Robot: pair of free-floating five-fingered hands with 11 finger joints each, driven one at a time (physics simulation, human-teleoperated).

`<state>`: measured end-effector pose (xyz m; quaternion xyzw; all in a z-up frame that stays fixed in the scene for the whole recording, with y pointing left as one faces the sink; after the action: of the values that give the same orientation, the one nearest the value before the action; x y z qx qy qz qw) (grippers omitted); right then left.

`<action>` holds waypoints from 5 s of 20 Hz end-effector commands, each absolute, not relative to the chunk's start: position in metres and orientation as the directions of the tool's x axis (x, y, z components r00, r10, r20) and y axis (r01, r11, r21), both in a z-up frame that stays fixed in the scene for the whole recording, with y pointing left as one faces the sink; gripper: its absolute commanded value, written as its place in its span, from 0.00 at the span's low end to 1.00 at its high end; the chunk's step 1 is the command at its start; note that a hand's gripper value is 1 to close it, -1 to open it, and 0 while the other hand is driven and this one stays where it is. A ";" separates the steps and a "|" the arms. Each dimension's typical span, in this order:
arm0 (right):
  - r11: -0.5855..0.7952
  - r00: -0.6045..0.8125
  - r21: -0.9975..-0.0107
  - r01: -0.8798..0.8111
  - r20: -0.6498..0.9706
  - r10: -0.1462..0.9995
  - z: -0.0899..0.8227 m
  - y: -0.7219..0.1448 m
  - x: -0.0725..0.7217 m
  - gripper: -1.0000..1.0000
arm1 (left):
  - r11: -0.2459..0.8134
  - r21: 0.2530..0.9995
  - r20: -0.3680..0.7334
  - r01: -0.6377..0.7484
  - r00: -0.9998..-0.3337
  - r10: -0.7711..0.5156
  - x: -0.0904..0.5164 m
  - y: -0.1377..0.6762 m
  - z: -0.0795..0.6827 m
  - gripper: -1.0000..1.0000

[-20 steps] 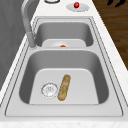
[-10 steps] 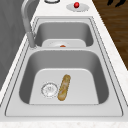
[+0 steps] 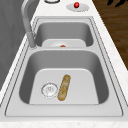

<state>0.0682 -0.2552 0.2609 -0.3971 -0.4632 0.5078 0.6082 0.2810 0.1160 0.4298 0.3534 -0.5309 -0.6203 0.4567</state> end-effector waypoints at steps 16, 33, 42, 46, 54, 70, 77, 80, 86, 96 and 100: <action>0.169 0.055 -0.953 -0.250 0.160 0.986 0.261 -0.255 0.068 0.50 | -0.063 0.982 0.057 0.178 -0.598 -0.800 0.281 0.117 0.335 0.00; 0.169 0.055 -0.953 -0.250 0.160 0.986 0.261 -0.255 0.068 0.50 | -0.054 0.984 0.095 0.172 -0.750 -0.655 0.282 0.117 0.250 0.00; 0.169 0.055 -0.953 -0.250 0.160 0.986 0.261 -0.255 0.068 0.50 | -0.053 0.984 0.108 0.168 -0.816 -0.568 0.282 0.117 0.208 0.00; 0.169 0.055 -0.953 -0.250 0.160 0.986 0.261 -0.255 0.068 0.50 | -0.052 0.985 0.114 0.166 -0.841 -0.528 0.282 0.116 0.189 0.00; 0.169 0.055 -0.953 -0.250 0.160 0.986 0.261 -0.255 0.068 0.50 | -0.046 0.985 0.127 0.164 -0.887 -0.443 0.282 0.116 0.154 0.00; 0.169 0.055 -0.953 -0.250 0.160 0.986 0.261 -0.255 0.068 0.50 | -0.031 0.987 0.146 0.160 -0.952 -0.267 0.291 0.138 0.144 0.00; 0.169 0.055 -0.953 -0.250 0.160 0.986 0.261 -0.255 0.068 0.50 | -0.029 0.978 0.197 0.208 -0.958 -0.207 0.293 0.153 0.123 0.00; 0.169 0.055 -0.953 -0.250 0.160 0.986 0.261 -0.255 0.068 0.50 | -0.024 0.974 0.215 0.224 -0.955 -0.204 0.293 0.158 0.105 0.00; 0.169 0.055 -0.953 -0.250 0.160 0.986 0.261 -0.255 0.068 0.50 | -0.027 0.954 0.290 0.299 -0.941 -0.173 0.293 0.173 0.092 0.00; 0.169 0.055 -0.953 -0.250 0.160 0.986 0.261 -0.255 0.068 0.50 | -0.012 0.930 0.362 0.367 -0.922 -0.140 0.295 0.196 0.064 0.00; 0.169 0.055 -0.953 -0.250 0.160 0.986 0.261 -0.255 0.068 0.50 | 0.002 0.938 0.342 0.345 -0.929 -0.139 0.303 0.207 0.058 0.00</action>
<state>0.0682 -0.2552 0.2609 -0.3971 -0.4632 0.5078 0.6082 0.2974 0.1978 0.0633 -0.0286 -0.6941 -0.6960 0.1818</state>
